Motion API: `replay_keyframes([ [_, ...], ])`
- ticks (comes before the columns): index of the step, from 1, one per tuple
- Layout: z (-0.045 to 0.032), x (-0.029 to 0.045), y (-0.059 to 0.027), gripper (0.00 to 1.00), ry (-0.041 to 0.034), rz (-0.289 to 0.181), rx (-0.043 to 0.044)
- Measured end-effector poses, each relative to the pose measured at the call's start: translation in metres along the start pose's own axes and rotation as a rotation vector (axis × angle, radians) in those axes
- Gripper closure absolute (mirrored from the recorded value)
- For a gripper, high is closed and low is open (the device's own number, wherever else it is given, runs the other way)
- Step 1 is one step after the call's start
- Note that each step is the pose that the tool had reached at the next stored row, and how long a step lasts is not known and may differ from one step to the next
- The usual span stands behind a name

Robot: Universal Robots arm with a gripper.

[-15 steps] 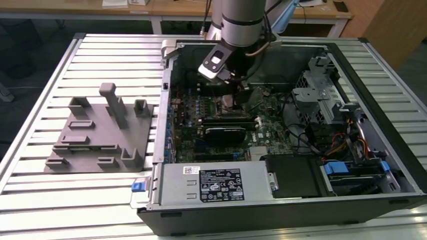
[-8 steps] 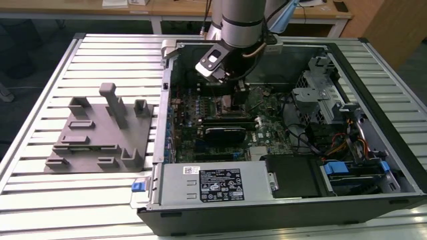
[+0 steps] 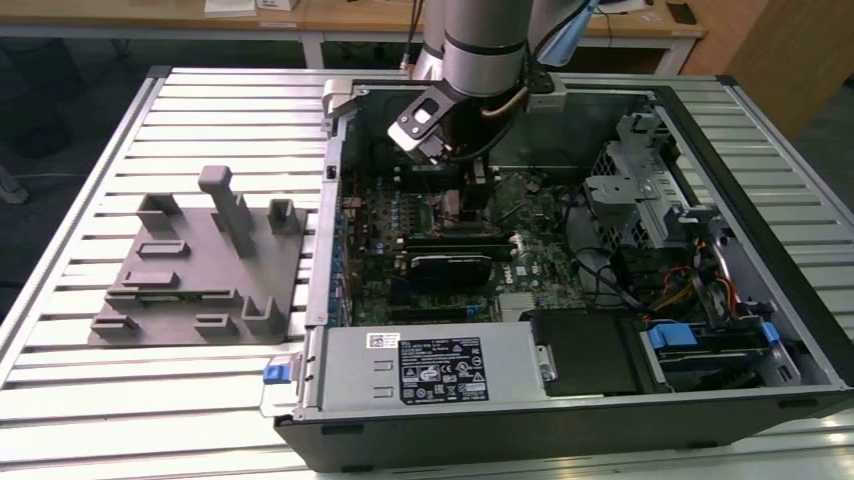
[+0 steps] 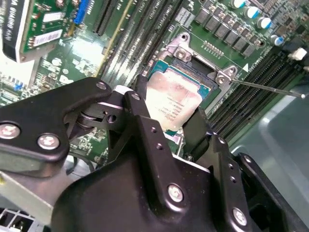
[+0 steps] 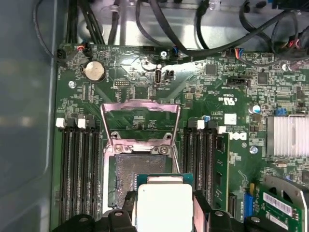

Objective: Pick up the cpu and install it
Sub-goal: 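Place the cpu into insertion slot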

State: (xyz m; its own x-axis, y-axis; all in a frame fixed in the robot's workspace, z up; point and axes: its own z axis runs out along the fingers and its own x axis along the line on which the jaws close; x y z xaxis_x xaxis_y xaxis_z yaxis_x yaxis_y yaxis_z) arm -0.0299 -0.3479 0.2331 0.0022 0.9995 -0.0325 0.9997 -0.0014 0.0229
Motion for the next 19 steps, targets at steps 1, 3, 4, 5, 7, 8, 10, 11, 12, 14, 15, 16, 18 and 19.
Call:
replay_keyframes([
  [1, 0.0002, 0.0002, 0.0003, 0.46, 0.0055, 0.002, 0.0001],
  [3, 0.0006, 0.0007, 0.0010, 0.46, 0.0148, 0.004, 0.0001],
  [4, 0.0010, 0.0008, 0.0015, 0.46, 0.0184, 0.006, 0.0001],
  [5, 0.0013, 0.0008, 0.0022, 0.46, 0.0210, 0.008, 0.0001],
  [7, 0.0022, 0.0008, 0.0035, 0.46, 0.0259, 0.013, 0.0004],
  [8, 0.0029, 0.0009, 0.0041, 0.46, 0.0299, 0.015, 0.0004],
  [10, 0.0048, 0.0009, 0.0050, 0.46, 0.0377, 0.018, 0.0006],
  [11, 0.0060, 0.0010, 0.0053, 0.46, 0.0406, 0.019, 0.0006],
  [12, 0.0071, 0.0010, 0.0053, 0.46, 0.0419, 0.021, 0.0006],
  [14, 0.0096, 0.0011, 0.0052, 0.46, 0.0420, 0.021, 0.0007],
  [15, 0.0122, 0.0012, 0.0052, 0.46, 0.0422, 0.021, 0.0007],
  [16, 0.0131, 0.0015, 0.0052, 0.46, 0.0422, 0.021, 0.0007],
  [18, 0.0142, 0.0033, 0.0052, 0.46, 0.0420, 0.021, 0.0007],
  [19, 0.0148, 0.0043, 0.0052, 0.46, 0.0421, 0.021, 0.0007],
])
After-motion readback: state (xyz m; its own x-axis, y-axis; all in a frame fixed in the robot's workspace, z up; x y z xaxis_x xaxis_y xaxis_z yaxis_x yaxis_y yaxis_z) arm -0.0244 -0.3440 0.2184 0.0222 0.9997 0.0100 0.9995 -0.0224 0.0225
